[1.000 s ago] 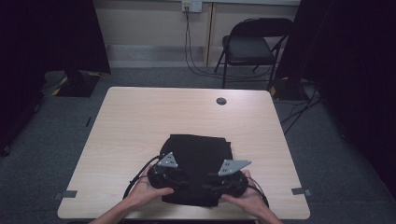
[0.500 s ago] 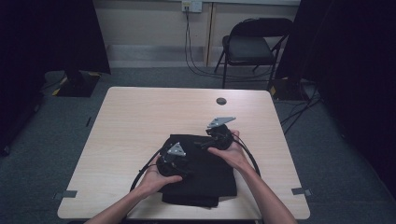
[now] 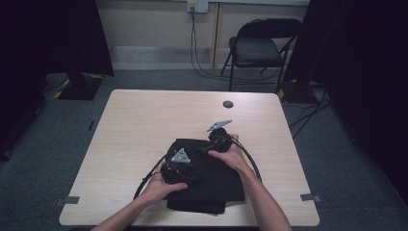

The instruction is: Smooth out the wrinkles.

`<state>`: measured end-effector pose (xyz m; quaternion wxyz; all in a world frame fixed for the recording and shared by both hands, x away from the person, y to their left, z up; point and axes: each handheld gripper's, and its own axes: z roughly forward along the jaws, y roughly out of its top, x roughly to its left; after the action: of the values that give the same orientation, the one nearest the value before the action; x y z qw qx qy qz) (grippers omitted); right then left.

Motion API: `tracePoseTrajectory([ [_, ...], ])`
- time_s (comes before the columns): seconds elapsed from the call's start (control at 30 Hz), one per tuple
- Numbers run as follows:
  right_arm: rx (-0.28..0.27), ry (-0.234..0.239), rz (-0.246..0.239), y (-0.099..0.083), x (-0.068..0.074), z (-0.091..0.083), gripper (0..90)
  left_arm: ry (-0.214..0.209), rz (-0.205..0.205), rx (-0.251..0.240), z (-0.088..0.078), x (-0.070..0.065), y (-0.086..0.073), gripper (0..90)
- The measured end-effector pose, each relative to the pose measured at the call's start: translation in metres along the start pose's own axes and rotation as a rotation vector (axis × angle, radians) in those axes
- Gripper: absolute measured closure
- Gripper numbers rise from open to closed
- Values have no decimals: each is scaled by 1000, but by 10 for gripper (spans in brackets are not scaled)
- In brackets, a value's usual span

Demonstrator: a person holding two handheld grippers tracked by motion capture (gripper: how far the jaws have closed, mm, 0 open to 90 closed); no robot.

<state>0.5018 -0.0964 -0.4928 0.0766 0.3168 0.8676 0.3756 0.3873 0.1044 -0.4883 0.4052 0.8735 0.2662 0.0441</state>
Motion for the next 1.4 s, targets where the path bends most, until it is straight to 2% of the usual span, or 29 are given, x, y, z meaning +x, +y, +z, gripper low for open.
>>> tracePoseTrajectory([
  [0.23, 3, 23, -10, -4, 1, 0, 199, -6, -13, -8, 0, 1, -1, 414],
  [0.3, 4, 52, -14, -6, 3, -2, 212, -2, -15, -10, -1, 0, -2, 416],
  [0.33, 11, 64, -24, -7, 5, -4, 249, 3, -13, -12, 0, 0, -2, 418],
  [0.37, 11, 64, -24, -7, 5, -4, 249, 3, -13, -12, 0, 0, -2, 422],
  [0.4, 8, 99, -24, -9, 4, -7, 336, 11, -12, -14, 0, -1, -2, 426],
  [0.43, 5, 114, -21, -10, 4, -8, 379, 15, -9, -14, 0, -1, -2, 427],
  [0.47, 5, 114, -21, -10, 4, -8, 379, 15, -9, -14, 0, -1, -2, 429],
  [0.53, -8, 145, -7, -14, 3, -11, 441, 15, -12, -20, 0, -1, -3, 431],
  [0.63, -4, 143, -27, -16, 8, -12, 488, 18, -27, -38, -1, 0, -6, 448],
  [0.7, -2, 155, -22, -16, 8, -12, 518, 23, -34, -43, -1, 0, -6, 463],
  [0.73, 6, 173, -17, -15, 7, -13, 598, 27, -24, -35, 0, -1, -5, 464],
  [0.83, 1, 192, -6, -14, 6, -14, 669, 28, -20, -38, 0, -1, -6, 464],
  [0.87, -18, 174, -25, -13, 8, -17, 734, 28, -23, -37, 0, -1, -6, 464],
  [0.9, -29, 173, -24, -12, 10, -18, 750, 32, -25, -36, 0, -1, -5, 466],
  [1.03, -64, 172, -38, -7, 15, -27, 776, 65, 2, -25, 0, -3, -4, 498],
  [1.1, -93, 178, -38, -3, 17, -33, 780, 77, 1, -36, 1, -3, -5, 506],
  [1.13, -108, 182, -36, 0, 18, -36, 782, 100, -1, -45, 4, -1, -3, 505],
  [1.23, -122, 171, -49, 5, 22, -40, 783, 101, -18, -44, 5, 5, 0, 505],
  [1.3, -136, 159, -56, 11, 27, -43, 784, 109, -43, -73, 7, 11, -1, 504],
  [1.33, -134, 158, -61, 12, 28, -44, 785, 84, -82, -100, 6, 15, -2, 502],
  [1.37, -134, 154, -67, 13, 30, -44, 785, 69, -87, -101, 5, 18, -3, 499],
  [1.4, -133, 157, -70, 14, 31, -45, 785, 60, -75, -97, 4, 19, -2, 495],
])
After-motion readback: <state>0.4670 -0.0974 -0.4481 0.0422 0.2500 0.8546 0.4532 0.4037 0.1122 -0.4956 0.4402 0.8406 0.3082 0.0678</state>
